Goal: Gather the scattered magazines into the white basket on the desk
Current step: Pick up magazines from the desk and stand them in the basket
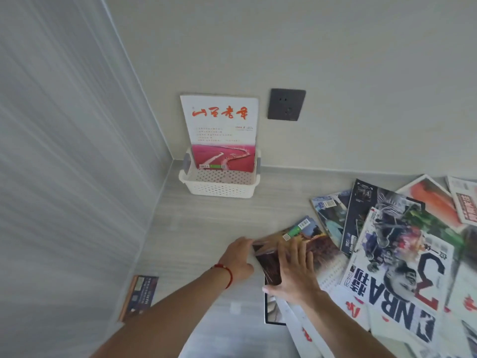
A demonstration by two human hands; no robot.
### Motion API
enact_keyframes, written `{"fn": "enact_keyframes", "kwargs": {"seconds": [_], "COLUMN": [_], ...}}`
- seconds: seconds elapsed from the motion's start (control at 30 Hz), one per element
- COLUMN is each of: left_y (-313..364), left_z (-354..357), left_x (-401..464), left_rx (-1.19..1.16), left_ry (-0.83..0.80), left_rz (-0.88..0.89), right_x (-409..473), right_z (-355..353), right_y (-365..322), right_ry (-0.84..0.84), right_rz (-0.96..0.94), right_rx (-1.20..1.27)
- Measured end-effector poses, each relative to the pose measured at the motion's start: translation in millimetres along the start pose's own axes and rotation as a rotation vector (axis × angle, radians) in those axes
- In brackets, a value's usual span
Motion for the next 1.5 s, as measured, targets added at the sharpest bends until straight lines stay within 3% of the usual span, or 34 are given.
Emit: {"fn": "enact_keyframes", "kwargs": {"seconds": [0.13,0.37,0.53,0.63,0.73,0.8,0.83,0.9,0.97,1.03,1.07,1.2,1.33,1.4,1.5], "left_y": [11.2,-12.9,-41.7,-55.2,-87.8,-113.0,-125.6,-145.2,-140.7,-106.3,-90.9,-58.4,-45.5,-50.4,-48.3], "left_z": [3.6,19.2,29.3,8.7,-8.5,-2.7,2.1,-4.0,-34.1,-51.5,-49.3,-20.5,-14.4,-17.9,-14.0], "left_x": [-10.8,-9.8,-17.9,-19.7,-32.4,-45.1,-51.4,-57.5,-51.7,-40.0,-31.2,-4.9,-2.4,1.9,6.0], "left_rx": [0.007,-0.061,-0.489,-0.677,-0.899,-0.978,-0.901,-0.441,0.026,0.202,0.24,0.185,0.15,0.035,-0.214], "left_ry": [0.105,0.134,-0.122,-0.006,0.134,0.04,-0.031,-0.062,0.186,0.371,0.357,0.173,0.224,0.189,0.013], "left_rz": [0.042,-0.16,-0.433,-0.451,-0.548,-0.623,-0.654,-0.667,-0.585,-0.368,-0.28,-0.251,-0.278,-0.282,-0.159], "right_x": [-5.4,-13.1,-23.4,-21.4,-19.0,-21.7,-23.3,-25.7,-26.1,-26.3,-27.1,-31.1,-33.5,-36.7,-39.4], "right_z": [-4.3,-6.5,-9.3,-15.1,-5.5,-5.0,-7.7,-14.5,-18.3,-23.2,-27.0,-32.5,-22.9,-21.2,-23.5], "right_y": [-8.5,-32.8,-47.4,-54.0,-58.9,-54.9,-50.3,-39.7,-32.0,-19.6,-12.8,-3.3,-1.7,-0.9,6.4], "right_ry": [0.051,0.105,0.124,0.193,0.101,0.118,0.149,0.188,0.167,0.174,0.189,0.279,0.302,0.289,0.316], "right_rz": [-0.132,-0.341,-0.531,-0.503,-0.444,-0.422,-0.41,-0.394,-0.371,-0.25,-0.164,0.035,0.097,0.078,0.1], "right_rx": [0.069,0.205,0.203,0.07,-0.018,-0.023,-0.008,0.011,-0.004,-0.004,0.007,0.016,0.26,0.299,0.334]}}
Point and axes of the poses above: each hand's wrist, its own x-axis towards the middle knuckle, its own z-axis out of the palm, y = z × x, the point moved 8 cm from there along x, towards the middle knuckle, and after that the axes turned 11 degrees about -z, right-handed, at the moved point
